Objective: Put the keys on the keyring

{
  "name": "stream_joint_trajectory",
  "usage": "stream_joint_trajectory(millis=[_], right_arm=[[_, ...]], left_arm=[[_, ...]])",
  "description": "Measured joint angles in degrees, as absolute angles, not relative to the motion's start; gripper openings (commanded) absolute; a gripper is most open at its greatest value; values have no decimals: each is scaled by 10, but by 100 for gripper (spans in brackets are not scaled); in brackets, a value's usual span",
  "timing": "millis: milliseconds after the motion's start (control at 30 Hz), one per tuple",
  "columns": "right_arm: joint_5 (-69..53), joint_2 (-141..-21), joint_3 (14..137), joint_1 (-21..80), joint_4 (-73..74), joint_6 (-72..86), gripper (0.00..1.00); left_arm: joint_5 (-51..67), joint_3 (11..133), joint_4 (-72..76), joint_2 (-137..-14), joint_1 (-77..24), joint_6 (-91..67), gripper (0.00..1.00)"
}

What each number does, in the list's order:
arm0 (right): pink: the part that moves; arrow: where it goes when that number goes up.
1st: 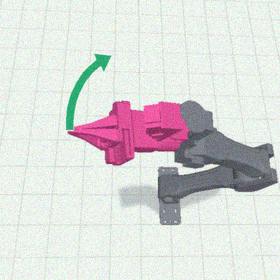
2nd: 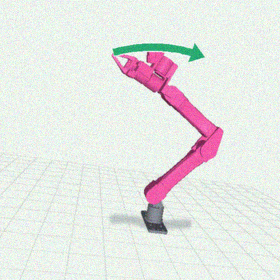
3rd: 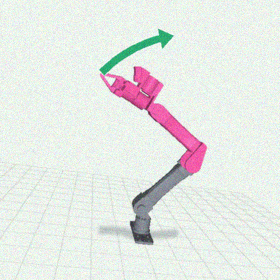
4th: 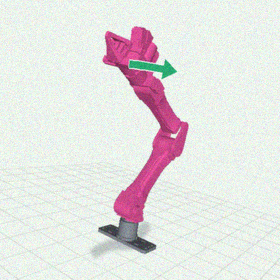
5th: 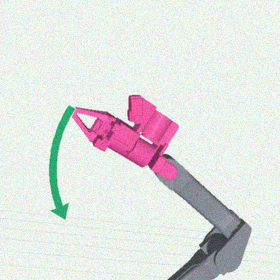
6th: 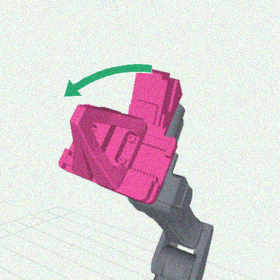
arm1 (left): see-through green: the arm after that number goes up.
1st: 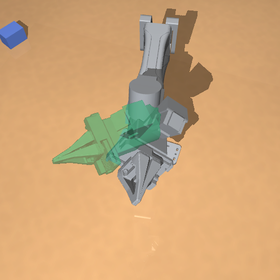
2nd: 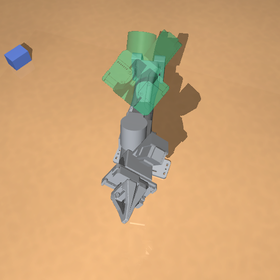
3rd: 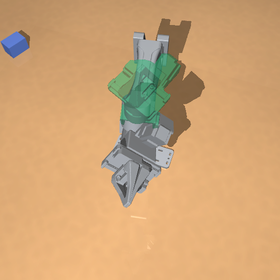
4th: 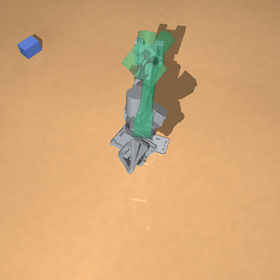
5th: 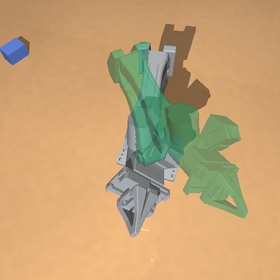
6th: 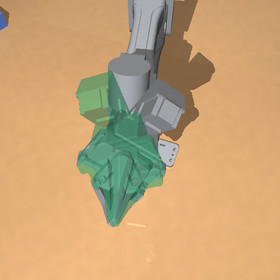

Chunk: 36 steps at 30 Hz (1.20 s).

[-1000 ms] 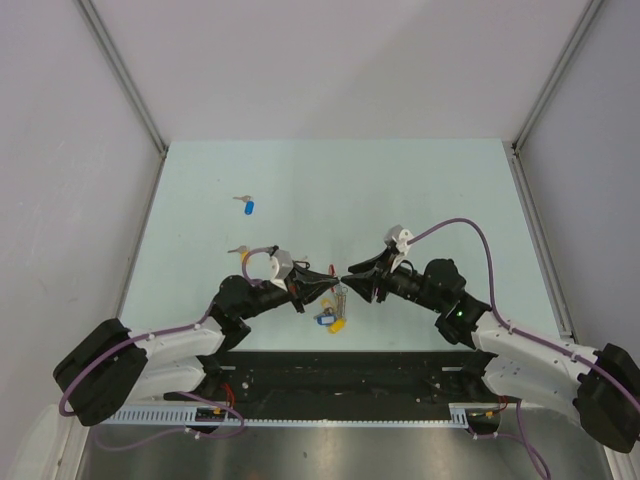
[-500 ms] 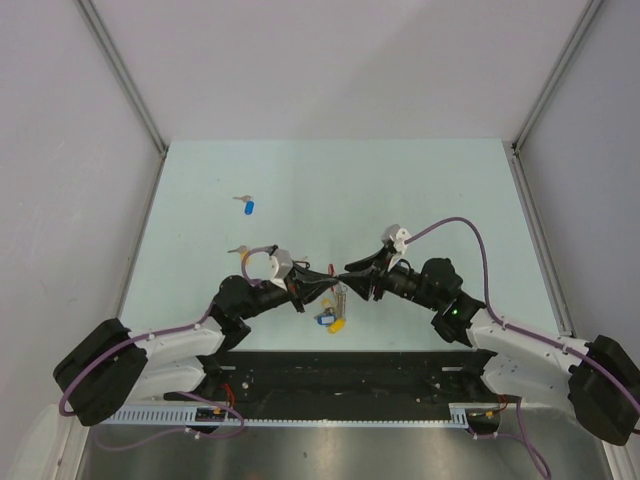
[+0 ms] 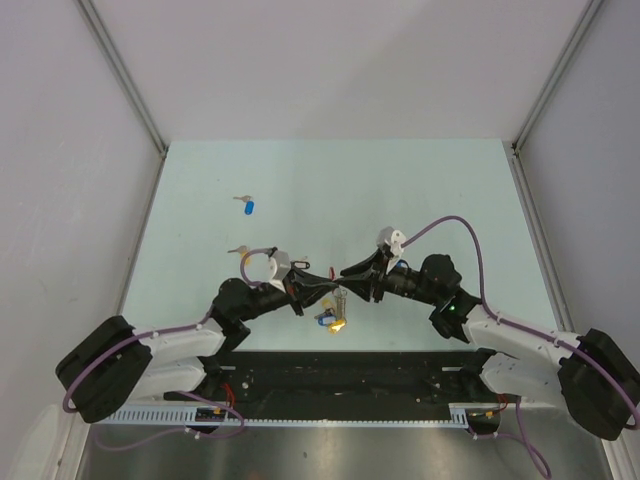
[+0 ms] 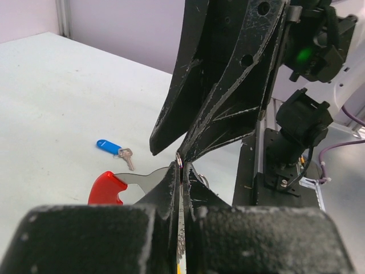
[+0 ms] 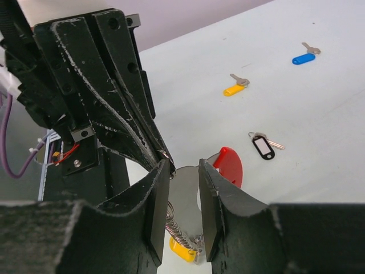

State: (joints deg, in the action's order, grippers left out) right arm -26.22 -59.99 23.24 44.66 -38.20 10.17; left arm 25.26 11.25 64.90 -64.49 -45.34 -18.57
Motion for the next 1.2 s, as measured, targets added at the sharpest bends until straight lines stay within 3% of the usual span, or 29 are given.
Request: stream_joint_trajectory(millis=[100,300,633,900,1200], right_arm=[[-295,-600,232,437,-385,92,24],[-356,-600,232,423,-386,75,0],[-408,-584,269,413,-274,8,0],[-415,-585,329,407,-119,-75,0],[-419,-618,406,406,21,-158,0]], left_arm=[[262,112,658,-650,-453,-191,0],[277,112,667,-657,-454,-197,1],[291,114,640,-651,-456,-184,25],[278,153,488,-572,-460,-114,36],[270,190,327,-547,-460,-29,36]])
